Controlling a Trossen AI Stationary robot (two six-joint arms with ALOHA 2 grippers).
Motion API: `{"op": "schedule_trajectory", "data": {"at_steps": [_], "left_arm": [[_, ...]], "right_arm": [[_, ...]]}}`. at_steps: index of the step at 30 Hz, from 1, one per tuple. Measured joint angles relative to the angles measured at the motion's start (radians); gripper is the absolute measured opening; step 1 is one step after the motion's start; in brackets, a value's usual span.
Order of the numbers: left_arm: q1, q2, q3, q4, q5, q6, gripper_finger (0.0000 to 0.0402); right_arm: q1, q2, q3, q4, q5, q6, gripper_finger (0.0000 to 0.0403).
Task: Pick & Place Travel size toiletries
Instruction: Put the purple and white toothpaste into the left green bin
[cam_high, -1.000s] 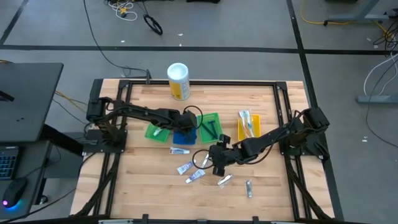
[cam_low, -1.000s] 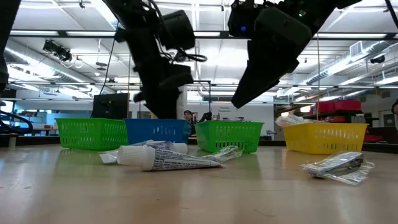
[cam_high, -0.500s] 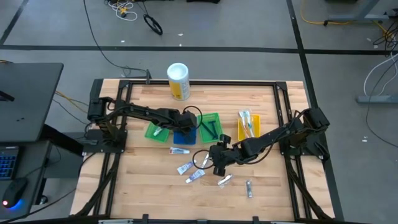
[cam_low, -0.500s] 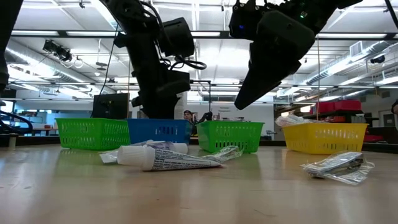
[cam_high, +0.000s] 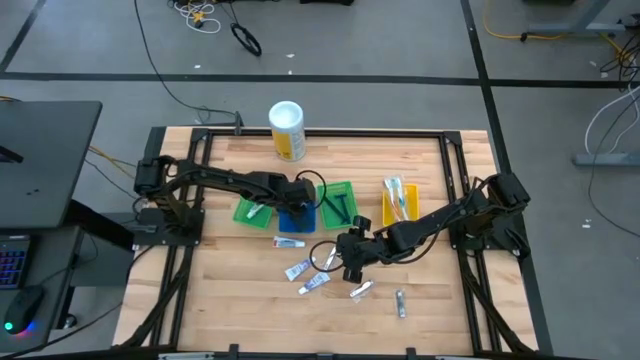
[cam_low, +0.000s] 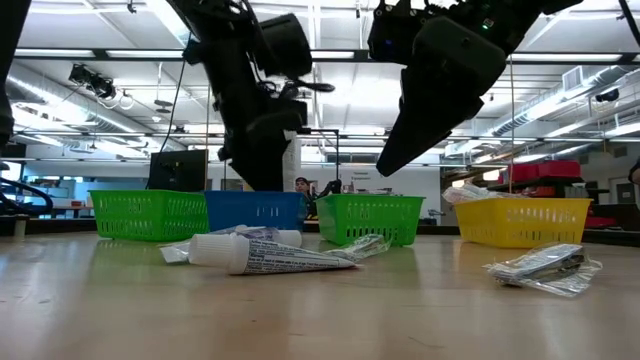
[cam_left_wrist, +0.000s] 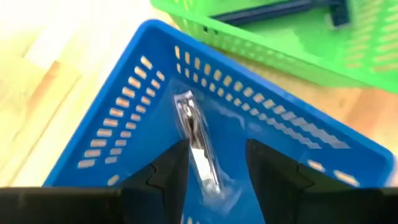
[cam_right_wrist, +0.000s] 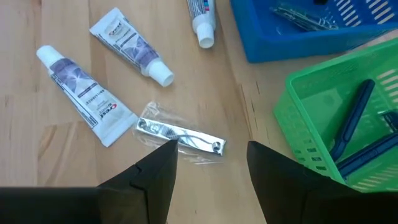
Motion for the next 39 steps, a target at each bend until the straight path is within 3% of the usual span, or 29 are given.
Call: {"op": "schedule_trajectory", "data": {"at_steps": [5,13,22,27,39], "left_arm": [[-0.061,-0.085,0.008,-0.049,-0.062,0.003,0.0167],[-0.288,-0.142,0.008,-0.054,-0.141,-0.001,0.0167],[-0.498,-0.119,0.008,0.016,-0.312,-0.224,0.0167],[-0.549,-0.066,0.006,0.058,-0.396,-0.319,0.0167],[-0.598,0.092,0.006,0.18,-0.418,-0.332,0.0167]], "right_arm": [[-0.002,0.0,0.0,0.003,0.001,-0.039,0.0204],[-0.011,0.0,0.0,0.005,0.001,-0.066,0.0204],[-0.042,0.0,0.0,0.035,0.0,-0.067,0.0204],[-0.05,0.0,0.0,0.035,0.0,-0.075,0.0204],[-0.056,0.0,0.0,0.032,-0.001,-0.093,0.0204]]}}
